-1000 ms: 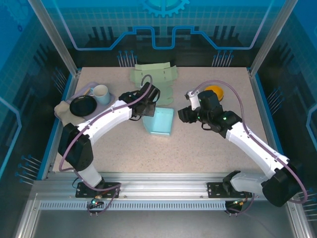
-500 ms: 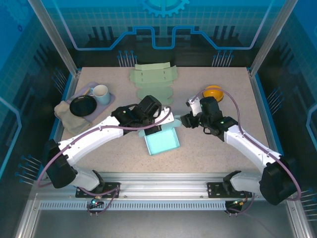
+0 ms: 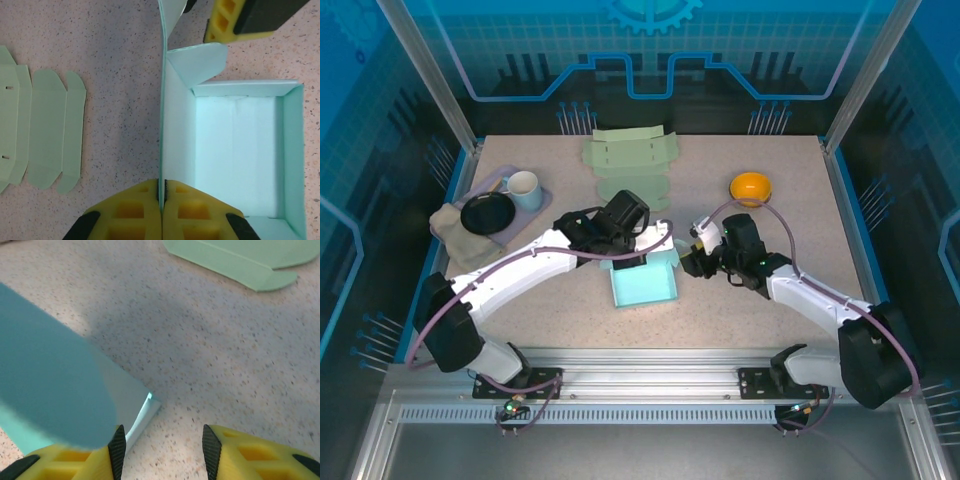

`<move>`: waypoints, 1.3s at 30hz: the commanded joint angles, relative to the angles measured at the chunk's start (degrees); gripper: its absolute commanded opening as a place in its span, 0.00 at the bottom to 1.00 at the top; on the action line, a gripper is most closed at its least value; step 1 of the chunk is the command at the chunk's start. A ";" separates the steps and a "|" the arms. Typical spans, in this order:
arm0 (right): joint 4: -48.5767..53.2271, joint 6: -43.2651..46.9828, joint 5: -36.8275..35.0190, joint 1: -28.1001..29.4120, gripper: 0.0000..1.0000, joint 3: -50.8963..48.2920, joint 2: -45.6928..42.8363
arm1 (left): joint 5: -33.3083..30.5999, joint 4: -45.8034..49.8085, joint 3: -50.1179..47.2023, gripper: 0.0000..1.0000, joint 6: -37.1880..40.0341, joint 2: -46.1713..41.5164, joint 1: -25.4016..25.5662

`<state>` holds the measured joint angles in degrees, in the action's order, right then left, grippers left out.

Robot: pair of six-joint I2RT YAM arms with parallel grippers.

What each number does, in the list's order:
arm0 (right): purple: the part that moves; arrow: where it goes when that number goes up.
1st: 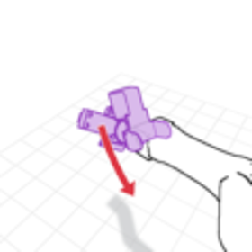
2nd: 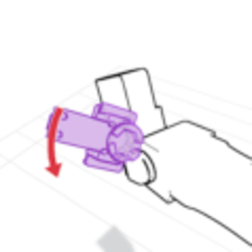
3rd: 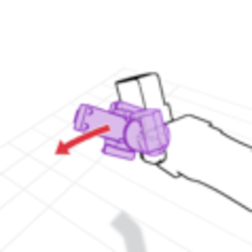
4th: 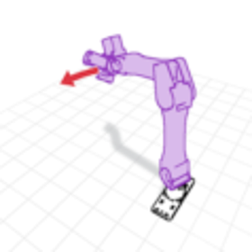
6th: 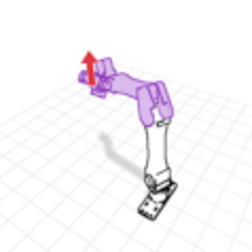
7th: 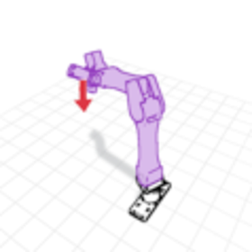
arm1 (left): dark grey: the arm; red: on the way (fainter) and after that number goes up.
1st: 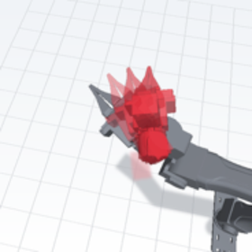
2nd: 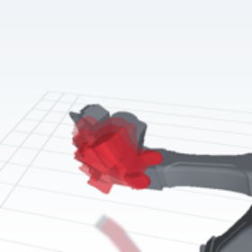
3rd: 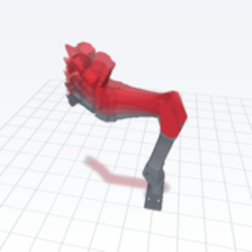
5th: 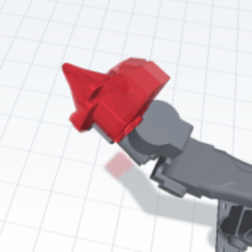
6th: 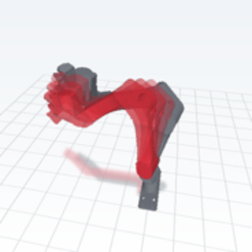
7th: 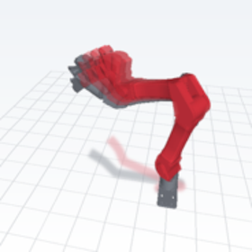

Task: Fold the paper box

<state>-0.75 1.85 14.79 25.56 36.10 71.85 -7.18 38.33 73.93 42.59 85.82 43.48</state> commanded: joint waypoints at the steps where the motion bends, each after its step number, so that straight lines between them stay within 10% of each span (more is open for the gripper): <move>1: -6.45 2.66 4.37 1.12 0.46 -0.91 -0.47 | 2.79 -1.91 -1.40 0.00 0.57 -0.09 -1.00; 20: -5.02 0.90 9.55 4.27 0.40 3.60 3.28 | 2.78 -4.62 -2.78 0.00 -3.56 1.45 -1.62; 35: -6.51 -3.41 -6.50 6.25 0.34 6.36 7.33 | 8.05 -4.81 -4.04 0.00 -5.13 -1.23 -1.57; 39: -6.42 -3.22 -8.61 6.25 0.12 6.24 7.01 | 7.17 -4.44 -3.93 0.00 -5.87 -1.36 -1.73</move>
<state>-5.58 -0.80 9.93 31.11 40.95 78.89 -2.57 33.95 70.70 37.58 86.41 41.67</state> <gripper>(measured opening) 0.164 0.054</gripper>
